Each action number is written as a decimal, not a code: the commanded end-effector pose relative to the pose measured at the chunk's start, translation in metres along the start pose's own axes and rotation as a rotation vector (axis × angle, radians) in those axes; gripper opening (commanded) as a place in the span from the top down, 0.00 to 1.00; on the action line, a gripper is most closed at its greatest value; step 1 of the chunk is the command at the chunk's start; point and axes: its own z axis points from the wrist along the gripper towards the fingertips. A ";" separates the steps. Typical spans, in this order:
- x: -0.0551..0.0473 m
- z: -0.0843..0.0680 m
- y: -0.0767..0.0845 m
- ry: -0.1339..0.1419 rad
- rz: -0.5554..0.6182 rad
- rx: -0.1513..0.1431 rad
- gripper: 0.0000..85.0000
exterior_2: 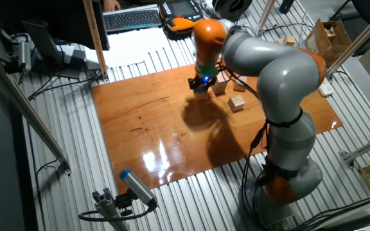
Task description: Stack the blocks in a vertical line of five
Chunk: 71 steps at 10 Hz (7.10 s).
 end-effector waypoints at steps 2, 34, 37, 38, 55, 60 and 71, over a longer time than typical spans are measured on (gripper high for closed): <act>-0.007 -0.011 -0.010 0.017 -0.020 -0.052 1.00; -0.008 -0.064 -0.090 -0.055 -0.114 -0.034 1.00; -0.013 -0.063 -0.095 -0.058 -0.100 -0.033 1.00; -0.016 -0.061 -0.099 -0.059 -0.105 -0.033 1.00; -0.028 -0.052 -0.120 -0.073 -0.130 -0.015 1.00; -0.026 -0.050 -0.125 -0.080 -0.144 0.019 1.00; -0.027 -0.049 -0.127 -0.074 -0.140 0.018 1.00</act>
